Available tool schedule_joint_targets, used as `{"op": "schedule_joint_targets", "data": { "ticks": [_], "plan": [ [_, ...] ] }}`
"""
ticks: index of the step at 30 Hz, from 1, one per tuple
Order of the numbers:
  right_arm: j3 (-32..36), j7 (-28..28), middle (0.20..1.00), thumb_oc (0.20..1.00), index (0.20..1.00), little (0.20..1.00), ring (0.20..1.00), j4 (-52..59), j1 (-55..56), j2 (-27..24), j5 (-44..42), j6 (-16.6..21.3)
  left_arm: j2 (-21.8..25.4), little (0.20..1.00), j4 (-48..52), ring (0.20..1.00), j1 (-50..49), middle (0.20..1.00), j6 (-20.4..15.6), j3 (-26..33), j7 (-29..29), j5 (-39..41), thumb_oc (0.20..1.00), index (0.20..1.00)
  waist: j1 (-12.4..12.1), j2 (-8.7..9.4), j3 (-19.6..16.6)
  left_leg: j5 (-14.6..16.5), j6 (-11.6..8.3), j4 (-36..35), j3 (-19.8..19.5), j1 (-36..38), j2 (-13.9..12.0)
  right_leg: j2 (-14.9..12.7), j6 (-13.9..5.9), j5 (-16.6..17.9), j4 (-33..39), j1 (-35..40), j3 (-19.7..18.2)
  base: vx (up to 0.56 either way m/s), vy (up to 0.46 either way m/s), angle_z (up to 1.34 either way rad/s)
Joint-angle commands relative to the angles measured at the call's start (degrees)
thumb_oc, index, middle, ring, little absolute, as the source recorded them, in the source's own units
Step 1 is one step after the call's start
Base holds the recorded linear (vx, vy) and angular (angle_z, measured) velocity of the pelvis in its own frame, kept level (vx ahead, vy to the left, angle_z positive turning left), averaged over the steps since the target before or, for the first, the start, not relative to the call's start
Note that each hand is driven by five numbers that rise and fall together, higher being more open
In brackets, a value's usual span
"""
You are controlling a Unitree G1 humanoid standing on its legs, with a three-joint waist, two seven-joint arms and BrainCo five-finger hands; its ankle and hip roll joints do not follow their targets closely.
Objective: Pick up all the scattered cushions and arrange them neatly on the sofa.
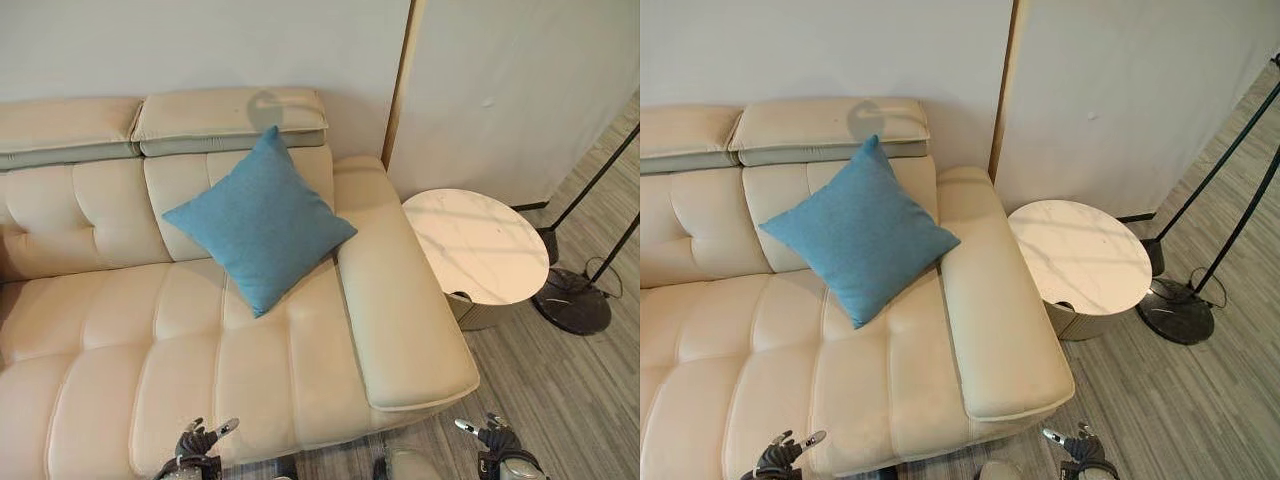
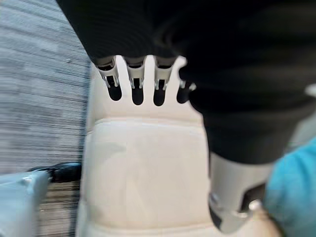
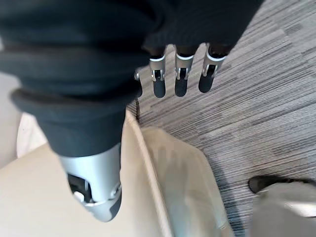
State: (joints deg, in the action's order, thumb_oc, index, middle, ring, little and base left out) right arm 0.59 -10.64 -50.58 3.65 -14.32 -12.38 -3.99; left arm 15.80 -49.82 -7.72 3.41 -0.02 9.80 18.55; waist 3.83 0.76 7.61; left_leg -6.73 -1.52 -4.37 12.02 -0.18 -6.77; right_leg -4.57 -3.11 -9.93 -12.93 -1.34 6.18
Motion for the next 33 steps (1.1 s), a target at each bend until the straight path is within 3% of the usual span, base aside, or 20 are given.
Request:
{"op": "schedule_joint_targets", "data": {
  "ticks": [1, 5, 9, 11, 12, 13, 14, 15, 17, 18, 19, 20, 29, 33],
  "plan": [
    [-2.23, -0.07, 1.000, 1.000, 1.000, 1.000, 1.000, -0.55, -1.75, -0.40, 0.56, 0.80, 1.34, 1.000, -0.94, 1.000, 2.32, 1.000, -0.81, 0.30, 0.20, -1.73, 1.000, 1.000, -0.35, 0.28, 0.39, 2.93, -0.41, -0.63, 0.11, -3.79, 4.45, 1.46, -2.34, 0.73, 10.25, 8.44, 0.66, -0.26, -0.316, -0.25],
    [-3.74, -0.25, 1.000, 1.000, 1.000, 1.000, 1.000, -1.47, -1.46, -1.48, 1.24, 0.65, 1.25, 1.000, -2.80, 1.000, 2.89, 1.000, -0.31, -0.38, 0.38, -2.89, 1.000, 1.000, -0.12, -0.59, 2.09, -1.92, -3.97, -0.63, -1.08, -6.10, 2.08, 4.75, 0.01, 0.90, 14.41, 9.25, 1.07, -0.30, -0.323, -0.07],
    [-4.07, -0.18, 1.000, 1.000, 1.000, 1.000, 1.000, -2.49, -1.02, -2.30, 1.33, 0.58, 1.20, 1.000, -3.07, 1.000, 3.05, 1.000, -0.21, -1.36, 0.63, -5.27, 1.000, 1.000, 0.59, -1.05, 4.09, -1.27, -3.92, -0.63, -0.97, -6.70, 1.88, 4.61, 0.52, 1.25, 13.43, 8.22, 3.03, -0.33, -0.229, 0.18],
    [-3.90, 0.08, 1.000, 1.000, 1.000, 1.000, 1.000, -2.64, -1.79, -2.68, 1.01, 0.43, 1.35, 1.000, -3.46, 1.000, 3.35, 1.000, -0.60, -1.35, 0.44, -6.24, 1.000, 1.000, 0.45, -0.38, 3.80, 1.00, -2.06, 2.01, -1.42, -3.64, 4.17, 3.59, 0.09, 3.04, 13.66, 7.21, 2.90, -0.22, -0.117, 0.18],
    [-4.15, 0.19, 1.000, 1.000, 1.000, 1.000, 1.000, -2.44, -1.97, -2.82, 1.27, 0.44, 1.45, 1.000, -3.18, 1.000, 3.25, 1.000, -0.79, -1.43, 0.45, -6.51, 1.000, 1.000, 0.31, 0.00, 3.50, 4.06, -1.35, 5.63, -1.77, -3.46, 5.12, 3.18, -0.12, 3.61, 14.15, 6.96, 2.45, -0.10, -0.042, -0.10],
    [-4.15, 0.19, 1.000, 1.000, 1.000, 1.000, 1.000, -2.44, -1.97, -2.82, 1.27, 0.44, 1.44, 1.000, -3.18, 1.000, 3.26, 1.000, -0.79, -1.42, 0.45, -6.51, 1.000, 1.000, 0.31, -0.03, 3.43, 4.10, -1.35, 5.74, -1.78, -3.62, 5.08, 3.20, -0.11, 3.65, 14.17, 6.86, 2.45, -0.10, -0.027, -0.22],
    [-4.32, 0.37, 1.000, 1.000, 1.000, 1.000, 1.000, -2.21, -2.19, -2.97, 1.42, 0.48, 1.62, 1.000, -2.60, 1.000, 3.12, 1.000, -0.81, -1.36, 0.35, -6.40, 1.000, 1.000, 0.26, 0.13, 3.07, 6.54, -0.79, 8.16, -2.01, -3.12, 5.86, 3.04, -0.24, 4.08, 14.39, 6.36, 2.04, -0.14, -0.014, -0.27],
    [-4.65, 0.44, 1.000, 1.000, 1.000, 1.000, 1.000, -1.63, -2.97, -3.45, 1.62, 0.50, 1.82, 1.000, -0.82, 1.000, 3.08, 1.000, -0.88, -1.31, 0.07, -5.77, 1.000, 1.000, 0.06, 0.34, 2.48, 11.09, 0.38, 13.29, -2.25, -2.03, 6.93, 3.06, -0.43, 4.87, 15.05, 5.53, 1.25, -0.15, 0.000, -0.20],
    [-4.17, 0.19, 1.000, 1.000, 1.000, 1.000, 1.000, 0.31, -2.84, -3.58, 1.68, 0.32, 2.16, 1.000, 1.75, 1.000, 2.65, 1.000, -0.57, -1.53, 0.12, -5.61, 1.000, 1.000, 0.31, 0.10, 1.39, 12.93, 0.86, 11.62, -1.07, 1.55, 7.12, 3.67, -0.79, 4.82, 14.95, 4.92, 0.99, -0.10, 0.053, -0.37],
    [-4.02, -0.16, 1.000, 1.000, 1.000, 1.000, 1.000, 2.13, -2.31, -3.46, 1.27, 0.34, 2.43, 1.000, 4.71, 1.000, 2.04, 1.000, -0.53, -2.10, 0.37, -6.58, 1.000, 1.000, 1.06, -0.60, 0.33, 10.17, 0.12, 5.39, -1.19, 3.64, 6.81, 4.44, -1.06, 5.40, 15.47, 4.60, 2.04, -0.06, 0.062, -0.45],
    [-4.03, -0.16, 1.000, 1.000, 1.000, 1.000, 1.000, 2.15, -2.29, -3.47, 1.27, 0.33, 2.43, 1.000, 4.73, 1.000, 2.01, 1.000, -0.51, -2.09, 0.37, -6.59, 1.000, 1.000, 1.06, -0.60, 0.35, 10.04, 0.12, 5.12, -1.20, 3.82, 6.84, 4.44, -1.06, 5.39, 15.49, 4.65, 2.04, -0.10, 0.103, -0.02],
    [-3.27, -0.83, 1.000, 1.000, 1.000, 1.000, 1.000, 3.92, -1.68, -2.91, 0.41, 0.80, 2.64, 1.000, 7.40, 1.000, 1.85, 1.000, -0.57, -2.58, 0.84, -7.11, 1.000, 1.000, 1.89, -0.93, -0.78, 8.21, -0.53, -0.63, -1.15, 5.26, 6.58, 4.71, -1.30, 6.01, 15.92, 4.16, 3.05, -0.06, 0.062, 0.45],
    [-2.71, -0.13, 1.000, 1.000, 1.000, 1.000, 1.000, 10.87, 1.13, -2.76, 0.18, 1.40, 2.92, 1.000, 15.30, 1.000, -0.94, 1.000, -0.45, -2.14, -0.33, -7.01, 1.000, 1.000, 0.87, 0.30, -2.04, 9.48, -0.23, -0.63, -1.38, 6.87, 6.57, 4.55, -1.73, 6.75, 17.93, 6.62, 3.18, -0.05, 0.070, 0.13],
    [-2.90, -0.22, 1.000, 1.000, 1.000, 1.000, 1.000, 9.90, 1.01, -2.43, 0.20, 1.22, 2.76, 1.000, 14.33, 1.000, -1.16, 1.000, -0.12, -2.54, -0.39, -7.99, 1.000, 1.000, 0.59, 0.66, -2.14, 9.55, -0.05, -0.63, -1.38, 7.14, 6.70, 4.41, -1.92, 6.82, 17.93, 6.99, 3.07, -0.03, 0.023, -0.01]
  ]
}}
